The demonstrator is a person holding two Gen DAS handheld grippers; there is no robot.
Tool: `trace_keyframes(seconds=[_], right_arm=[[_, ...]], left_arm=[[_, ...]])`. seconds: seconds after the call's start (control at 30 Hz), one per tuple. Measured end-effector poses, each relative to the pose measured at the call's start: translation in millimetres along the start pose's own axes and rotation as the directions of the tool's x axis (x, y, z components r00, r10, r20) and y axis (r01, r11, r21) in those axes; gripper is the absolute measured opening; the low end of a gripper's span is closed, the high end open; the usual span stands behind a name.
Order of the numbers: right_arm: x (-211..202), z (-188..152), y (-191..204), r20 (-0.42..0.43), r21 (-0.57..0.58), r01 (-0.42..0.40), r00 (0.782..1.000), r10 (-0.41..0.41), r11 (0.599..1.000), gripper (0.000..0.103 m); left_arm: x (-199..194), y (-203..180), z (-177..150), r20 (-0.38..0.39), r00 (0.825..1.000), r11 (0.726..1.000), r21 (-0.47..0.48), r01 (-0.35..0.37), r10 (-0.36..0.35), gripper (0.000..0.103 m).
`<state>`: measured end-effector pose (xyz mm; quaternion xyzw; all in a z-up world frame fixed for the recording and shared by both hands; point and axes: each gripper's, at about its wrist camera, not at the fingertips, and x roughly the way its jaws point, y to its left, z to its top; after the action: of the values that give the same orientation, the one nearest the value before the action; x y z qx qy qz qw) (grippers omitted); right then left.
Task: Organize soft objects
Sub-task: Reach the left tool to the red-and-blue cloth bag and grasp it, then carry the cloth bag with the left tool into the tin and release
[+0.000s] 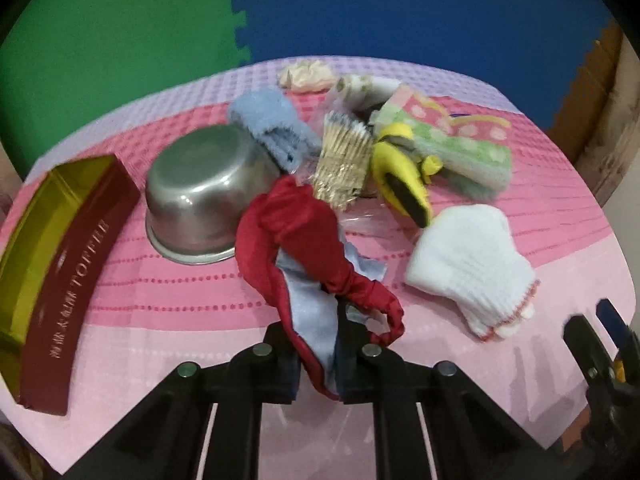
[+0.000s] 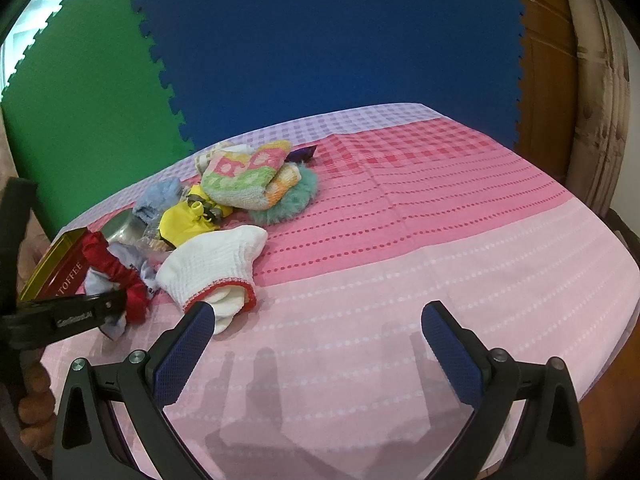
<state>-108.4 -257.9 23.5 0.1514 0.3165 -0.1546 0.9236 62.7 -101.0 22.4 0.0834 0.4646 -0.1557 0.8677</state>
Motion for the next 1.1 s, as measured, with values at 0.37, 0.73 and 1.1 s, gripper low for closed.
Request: trace_keyframes(seconds=[0.37,0.73,1.1], right_arm=[[1.2,-0.1,3.3,-0.007,-0.029,0.012,1.000,-0.012,0.999,0.103],[-0.8,-0.5,12.6,-0.005,-0.074,0.037,0.999,-0.038,0.997,0.103],[0.5,-1.0,18.3,-0.015,-0.099,0.053,0.998,-0.055,0.994,0.103]], left_arm=[[-73.1,5.1,-14.1,0.110,0.994,1.000,0.020,-0.010,0.008,0.012],[-97.0,51.2,-13.0,0.147,0.984,0.995,0.000,-0.102,0.101,0.012],[-86.5,156.4,28.3,0.126,0.962,0.970,-0.049,-0.238,0.242,0.012]])
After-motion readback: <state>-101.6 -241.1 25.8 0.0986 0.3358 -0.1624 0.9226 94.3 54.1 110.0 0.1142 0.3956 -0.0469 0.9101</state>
